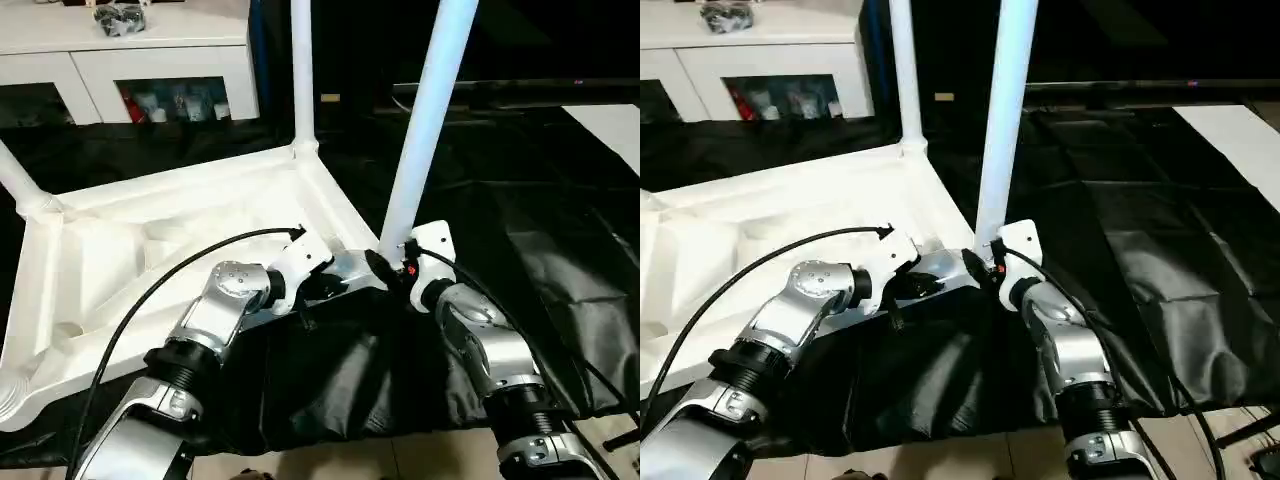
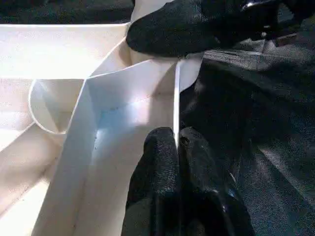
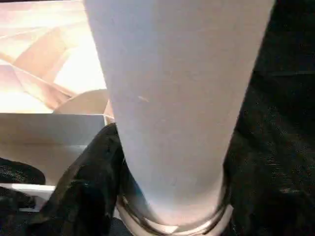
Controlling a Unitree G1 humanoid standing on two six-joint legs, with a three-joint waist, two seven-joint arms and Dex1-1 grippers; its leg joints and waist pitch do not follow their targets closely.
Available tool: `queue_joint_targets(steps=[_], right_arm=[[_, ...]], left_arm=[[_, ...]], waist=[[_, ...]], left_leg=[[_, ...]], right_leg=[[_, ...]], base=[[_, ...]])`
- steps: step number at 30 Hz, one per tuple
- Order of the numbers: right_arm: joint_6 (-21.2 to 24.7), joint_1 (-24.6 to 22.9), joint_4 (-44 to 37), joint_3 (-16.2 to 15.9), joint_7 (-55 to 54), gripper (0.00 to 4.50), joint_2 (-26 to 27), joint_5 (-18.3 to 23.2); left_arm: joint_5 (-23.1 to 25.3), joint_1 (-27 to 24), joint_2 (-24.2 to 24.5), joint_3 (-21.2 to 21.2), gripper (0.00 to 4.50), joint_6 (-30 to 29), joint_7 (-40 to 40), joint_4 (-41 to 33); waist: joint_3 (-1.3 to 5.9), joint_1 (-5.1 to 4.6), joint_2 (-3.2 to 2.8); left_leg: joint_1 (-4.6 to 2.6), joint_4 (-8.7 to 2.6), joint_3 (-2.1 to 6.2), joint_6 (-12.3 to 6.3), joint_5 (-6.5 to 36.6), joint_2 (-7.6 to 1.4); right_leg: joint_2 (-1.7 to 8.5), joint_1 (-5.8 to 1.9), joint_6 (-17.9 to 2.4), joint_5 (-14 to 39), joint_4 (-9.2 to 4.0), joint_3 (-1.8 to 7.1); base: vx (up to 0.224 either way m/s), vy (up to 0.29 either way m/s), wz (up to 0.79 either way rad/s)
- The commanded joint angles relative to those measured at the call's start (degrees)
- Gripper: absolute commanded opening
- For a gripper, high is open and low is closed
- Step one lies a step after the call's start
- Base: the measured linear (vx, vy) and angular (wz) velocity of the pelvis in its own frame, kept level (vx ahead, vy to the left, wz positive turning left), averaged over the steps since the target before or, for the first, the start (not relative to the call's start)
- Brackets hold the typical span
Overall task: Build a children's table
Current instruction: Rotate leg to tighten
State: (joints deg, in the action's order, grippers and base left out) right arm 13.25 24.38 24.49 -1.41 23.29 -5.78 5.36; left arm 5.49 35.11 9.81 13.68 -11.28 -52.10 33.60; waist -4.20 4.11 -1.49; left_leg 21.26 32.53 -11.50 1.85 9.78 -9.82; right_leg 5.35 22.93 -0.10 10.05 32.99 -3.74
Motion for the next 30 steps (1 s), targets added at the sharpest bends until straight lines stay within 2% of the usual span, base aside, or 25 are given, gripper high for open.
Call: queue_joint_targets(steps=[1, 2, 5, 6, 7, 9, 10, 11, 13, 15, 17, 18, 20, 21, 23, 24, 27, 29, 30], right_arm=[[1.6, -0.2, -0.1, -4.1, 5.9, 3.35, 2.5, 2.3], [1.8, -0.4, -0.4, -4.0, 6.3, 3.46, 2.0, 2.3], [2.4, -1.1, -2.2, -3.6, 8.8, 3.82, -0.6, 3.2], [3.0, -1.6, -3.3, -3.5, 10.5, 3.82, -1.9, 3.8], [3.5, -2.0, -4.2, -3.5, 12.4, 4.06, -3.2, 4.4], [4.5, -3.4, -7.3, -4.4, 17.9, 4.14, -6.9, 5.3], [4.5, -5.2, -10.7, -6.1, 24.3, 4.18, -11.4, 5.7], [4.3, -5.8, -11.7, -6.6, 26.2, 4.23, -12.7, 5.6], [4.2, -6.1, -12.2, -6.9, 27.7, 4.35, -13.8, 5.6], [5.1, -7.6, -15.1, -7.8, 34.2, 4.35, -18.1, 7.0], [5.9, -8.0, -16.1, -7.7, 36.6, 4.35, -19.6, 7.8], [6.4, -8.0, -16.4, -7.8, 37.2, 4.35, -20.2, 8.4], [7.5, -8.1, -17.3, -8.3, 39.4, 4.19, -21.5, 9.6], [7.5, -8.1, -17.3, -8.3, 39.4, 4.10, -21.5, 9.6], [7.7, -8.2, -17.7, -9.0, 40.5, 3.97, -22.3, 9.7], [7.9, -8.2, -17.7, -9.4, 41.1, 3.97, -22.7, 9.4], [7.3, -8.4, -17.6, -10.3, 41.6, 3.59, -23.0, 8.5], [7.5, -8.5, -17.9, -10.3, 41.8, 3.54, -23.0, 8.6], [7.7, -8.5, -18.1, -10.3, 41.8, 3.33, -23.0, 8.8]], left_arm=[[-2.9, 0.1, -3.7, 2.4, 0.00, 1.4, -2.9, -2.4], [-3.0, -0.1, -3.3, 2.5, 0.00, 1.4, -3.6, -2.7], [-3.7, -0.6, -2.2, 2.8, 0.00, 2.0, -5.8, -3.1], [-4.1, -0.8, -1.7, 2.9, 0.00, 2.3, -7.0, -3.3], [-4.4, -1.0, -1.3, 3.0, 0.00, 2.7, -8.3, -3.4], [-5.5, -1.4, -0.2, 3.1, 0.00, 3.6, -11.8, -4.1], [-6.3, -1.5, 1.0, 3.3, 0.00, 3.8, -15.0, -4.7], [-6.5, -1.5, 1.4, 3.3, 0.00, 3.7, -15.8, -4.8], [-6.5, -1.4, 1.7, 3.3, 0.00, 3.9, -16.3, -4.7], [-6.4, -1.0, 3.1, 3.2, 0.00, 4.3, -18.6, -4.4], [-6.5, -0.8, 3.8, 3.3, 0.00, 4.4, -19.9, -4.3], [-6.7, -0.7, 4.1, 3.4, 0.00, 4.4, -20.7, -4.2], [-6.7, -0.4, 5.1, 3.5, 0.00, 4.7, -22.1, -3.6], [-6.7, -0.4, 5.1, 3.5, 0.00, 4.7, -22.1, -3.6], [-6.8, -0.3, 5.7, 3.8, 0.00, 4.6, -23.1, -3.4], [-6.8, -0.2, 6.0, 3.8, 0.00, 4.8, -23.4, -3.2], [-6.6, -0.1, 6.3, 3.8, 0.00, 5.2, -24.3, -2.6], [-6.7, 0.1, 6.4, 3.8, 0.00, 5.2, -24.7, -2.3], [-6.8, 0.2, 6.4, 3.8, 0.00, 5.3, -24.8, -2.1]], waist=[[2.82, 0.20, 0.59], [2.87, 0.21, 0.66], [3.18, 0.58, 0.39], [3.34, 0.81, 0.53], [3.47, 1.16, 0.38], [3.60, 1.67, 0.29], [3.78, 1.94, 0.14], [3.92, 2.36, 0.16], [3.97, 2.58, 0.07], [3.87, 2.64, -0.10], [3.85, 2.86, -0.07], [3.62, 2.85, -0.03], [3.59, 2.91, -0.23], [3.57, 2.90, -0.15], [3.61, 2.87, -0.38], [3.58, 2.81, -0.30], [3.76, 2.71, -0.46], [3.85, 2.68, -0.35], [3.85, 2.69, -0.05]], left_leg=[[-1.22, -4.82, 2.29, 0.27, 22.0, -3.38], [-1.13, -4.82, 2.24, 0.14, 21.4, -3.40], [-0.93, -4.63, 1.94, -0.64, 18.2, -3.47], [-0.93, -4.40, 1.72, -1.39, 16.7, -3.44], [-1.00, -4.16, 1.58, -2.12, 14.9, -3.40], [-1.30, -3.80, 1.27, -3.46, 13.0, -3.39], [-0.82, -3.62, 1.34, -4.44, 10.6, -3.44], [-0.59, -3.31, 1.23, -5.81, 8.3, -3.55], [-0.35, -3.10, 1.21, -6.87, 6.8, -3.53], [-0.29, -3.02, 1.29, -7.11, 6.9, -3.52], [-0.54, -2.94, 1.24, -7.51, 7.7, -3.71], [-0.34, -3.10, 1.27, -7.37, 8.6, -3.74], [-0.58, -3.30, 1.37, -6.02, 11.1, -3.82], [-0.60, -3.33, 1.36, -5.71, 11.5, -3.85], [-0.61, -3.48, 1.46, -4.72, 12.0, -3.93], [-0.52, -3.54, 1.50, -4.33, 12.1, -3.90], [-0.45, -3.47, 1.53, -3.99, 11.8, -3.86], [-0.38, -3.37, 1.53, -4.24, 10.9, -3.80], [-0.38, -3.29, 1.46, -4.62, 10.4, -3.79]], right_leg=[[4.18, -1.12, -7.2, 28.0, -5.43, 2.73], [4.13, -1.23, -7.5, 26.8, -5.31, 2.75], [3.94, -1.68, -9.6, 19.8, -4.49, 2.83], [3.90, -1.77, -10.5, 17.1, -4.23, 2.88], [3.86, -1.87, -11.3, 14.8, -3.96, 2.87], [3.72, -1.86, -12.4, 11.5, -3.70, 2.89], [3.58, -2.45, -12.9, 8.4, -3.11, 2.71], [3.50, -2.49, -13.5, 4.9, -2.58, 2.63], [3.46, -2.49, -14.7, 2.4, -2.19, 2.48], [3.55, -2.52, -15.2, 2.4, -2.16, 2.41], [3.47, -2.41, -15.5, 3.1, -2.25, 2.44], [3.56, -2.38, -15.4, 5.1, -2.43, 2.41], [3.71, -2.29, -14.7, 9.8, -2.95, 2.43], [3.71, -2.24, -14.5, 10.4, -3.00, 2.46], [3.79, -2.26, -14.3, 11.5, -3.08, 2.49], [3.76, -2.33, -14.1, 11.6, -3.09, 2.47], [3.81, -2.40, -14.4, 9.9, -2.92, 2.45], [3.80, -2.50, -14.8, 8.4, -2.71, 2.43], [3.80, -2.50, -15.1, 7.5, -2.65, 2.43]], base=[[0.000, 0.000, 0.00], [0.000, 0.000, 0.00], [0.000, 0.000, 0.00], [0.000, 0.000, 0.00], [0.000, 0.000, 0.00], [0.052, -0.019, 0.11], [0.056, -0.015, 0.08], [0.053, -0.006, 0.01], [0.026, -0.003, 0.01], [0.000, 0.000, 0.00], [0.000, 0.000, 0.00], [0.000, 0.000, 0.00], [0.000, 0.000, 0.00], [0.000, 0.000, 0.00], [0.000, 0.000, 0.00], [0.000, 0.000, 0.00], [0.000, 0.000, 0.00], [0.000, 0.000, 0.00], [0.000, 0.000, 0.00]])
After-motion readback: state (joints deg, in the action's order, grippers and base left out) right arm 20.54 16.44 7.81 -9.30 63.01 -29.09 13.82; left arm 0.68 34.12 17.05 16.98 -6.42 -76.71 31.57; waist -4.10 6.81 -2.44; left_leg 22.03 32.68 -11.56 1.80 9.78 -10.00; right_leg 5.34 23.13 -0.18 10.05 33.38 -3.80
